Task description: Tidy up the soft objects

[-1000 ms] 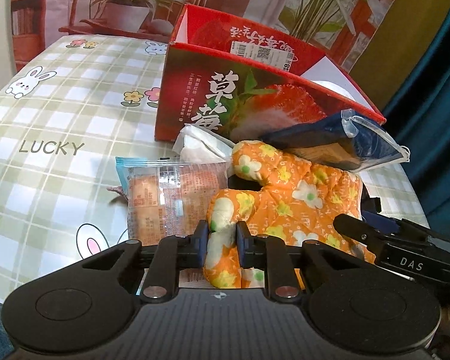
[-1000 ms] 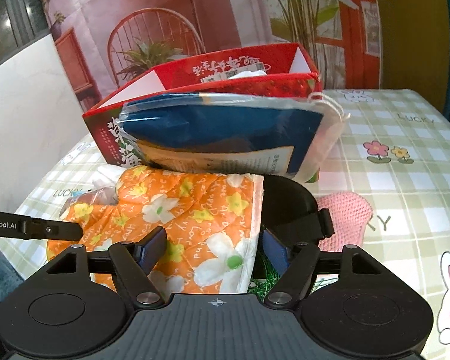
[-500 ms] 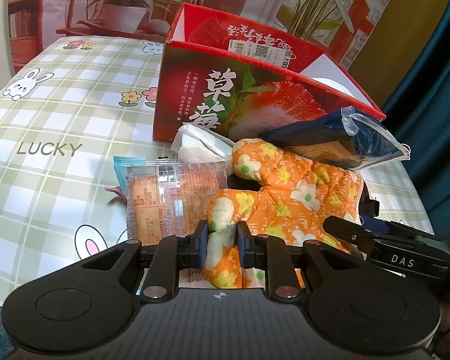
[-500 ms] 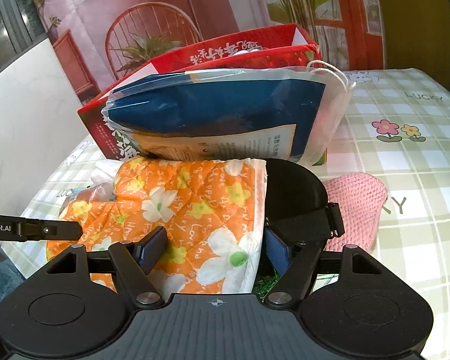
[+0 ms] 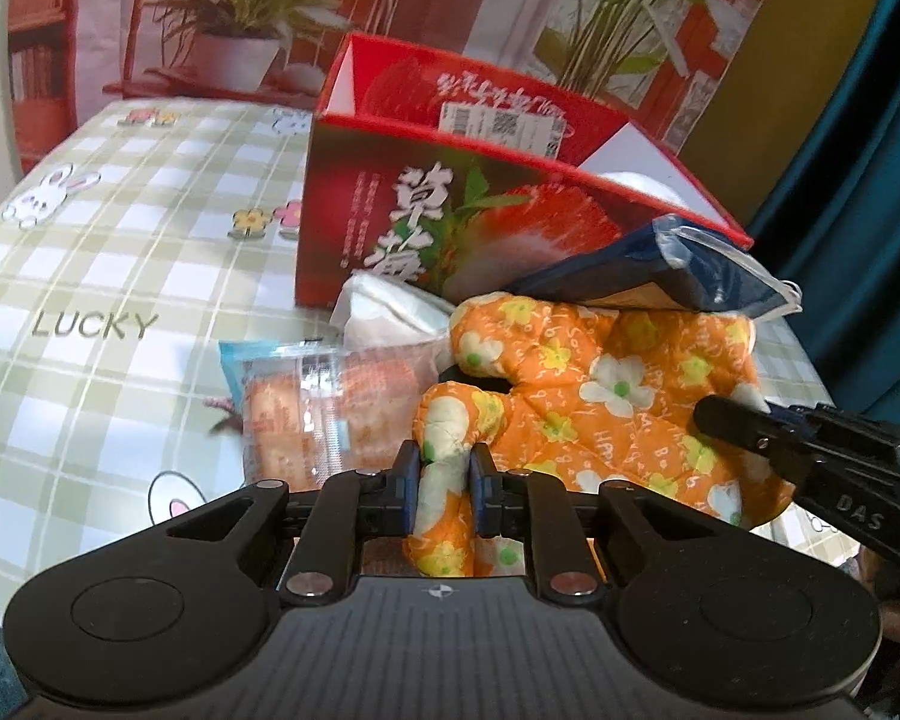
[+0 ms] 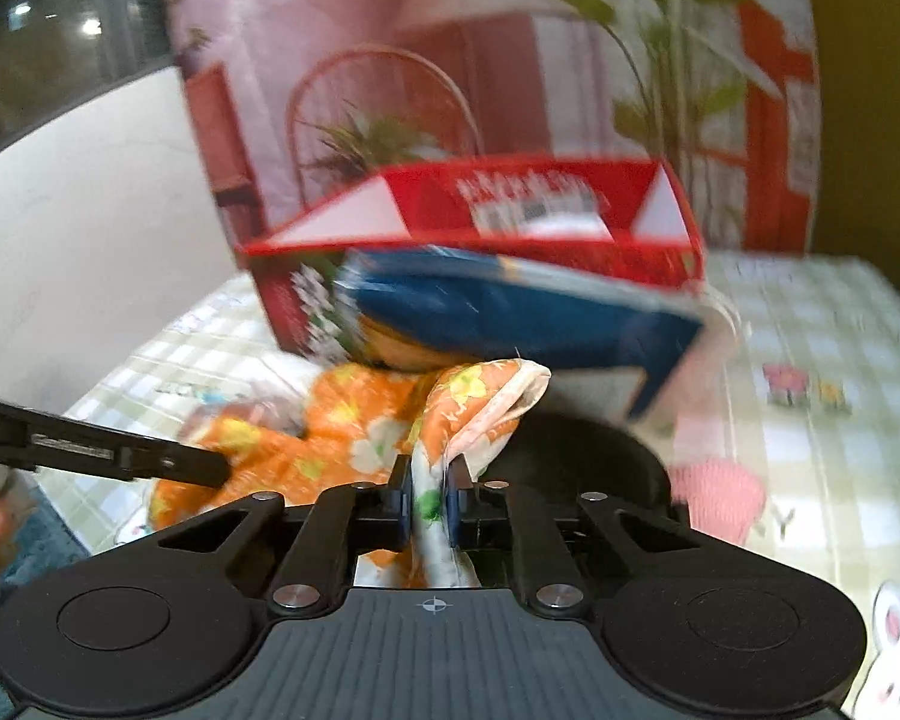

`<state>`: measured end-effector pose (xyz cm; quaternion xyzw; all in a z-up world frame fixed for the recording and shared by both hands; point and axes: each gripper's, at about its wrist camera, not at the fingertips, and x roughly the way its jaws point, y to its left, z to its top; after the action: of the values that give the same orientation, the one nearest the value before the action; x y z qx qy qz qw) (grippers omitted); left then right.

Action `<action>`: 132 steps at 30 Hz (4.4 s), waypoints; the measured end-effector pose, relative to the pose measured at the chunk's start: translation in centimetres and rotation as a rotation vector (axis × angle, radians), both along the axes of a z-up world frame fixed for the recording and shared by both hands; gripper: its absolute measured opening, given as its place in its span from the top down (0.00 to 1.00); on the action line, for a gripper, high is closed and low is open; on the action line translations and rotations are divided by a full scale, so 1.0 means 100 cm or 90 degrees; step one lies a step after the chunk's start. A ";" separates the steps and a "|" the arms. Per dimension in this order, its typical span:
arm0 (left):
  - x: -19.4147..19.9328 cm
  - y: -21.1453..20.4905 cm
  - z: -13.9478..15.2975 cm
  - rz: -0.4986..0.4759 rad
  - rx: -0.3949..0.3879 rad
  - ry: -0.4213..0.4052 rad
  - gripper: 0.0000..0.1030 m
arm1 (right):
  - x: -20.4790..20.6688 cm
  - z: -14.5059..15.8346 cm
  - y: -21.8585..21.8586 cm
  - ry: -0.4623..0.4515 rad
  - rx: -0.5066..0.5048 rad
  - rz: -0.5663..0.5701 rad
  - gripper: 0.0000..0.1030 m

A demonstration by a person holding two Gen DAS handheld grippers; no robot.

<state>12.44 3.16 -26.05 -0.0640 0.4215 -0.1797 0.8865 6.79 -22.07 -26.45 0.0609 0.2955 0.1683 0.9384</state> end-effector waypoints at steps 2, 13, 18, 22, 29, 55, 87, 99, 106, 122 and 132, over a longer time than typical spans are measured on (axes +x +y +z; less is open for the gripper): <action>-0.001 0.001 0.003 0.002 -0.005 -0.013 0.83 | -0.005 0.007 0.003 -0.023 -0.005 0.014 0.91; -0.014 0.006 0.038 0.004 -0.039 -0.154 0.83 | -0.022 0.060 0.007 -0.176 -0.040 0.048 0.91; -0.010 -0.003 0.064 -0.005 -0.017 -0.226 0.83 | -0.014 0.086 0.005 -0.213 -0.045 0.059 0.91; 0.006 -0.009 0.086 -0.003 -0.010 -0.260 0.83 | 0.006 0.104 0.000 -0.224 -0.041 0.066 0.91; 0.047 -0.015 0.114 0.026 -0.019 -0.286 0.83 | 0.060 0.119 -0.004 -0.236 -0.079 0.069 0.91; 0.176 -0.042 0.059 0.019 0.054 -0.136 0.83 | 0.236 0.054 0.002 -0.008 -0.152 0.013 0.88; 0.085 -0.052 0.064 -0.046 0.000 -0.081 0.54 | 0.092 0.064 -0.025 -0.083 -0.076 -0.035 0.61; 0.050 -0.050 0.039 -0.045 -0.036 -0.065 0.55 | 0.034 0.004 -0.009 -0.010 -0.047 -0.037 0.61; 0.047 -0.048 0.010 -0.045 -0.052 0.003 0.55 | 0.025 -0.014 -0.007 0.021 -0.027 -0.035 0.61; 0.056 -0.068 -0.011 -0.088 -0.063 -0.006 0.77 | 0.028 -0.024 -0.011 0.041 -0.003 -0.035 0.57; 0.036 -0.050 0.009 -0.064 -0.061 -0.035 0.78 | 0.022 -0.012 -0.014 0.007 0.003 -0.049 0.42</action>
<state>16.01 -1.84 -25.20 -0.0800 0.3908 -0.2453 0.8836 8.95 -23.44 -27.63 0.0757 0.2975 0.1325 0.9424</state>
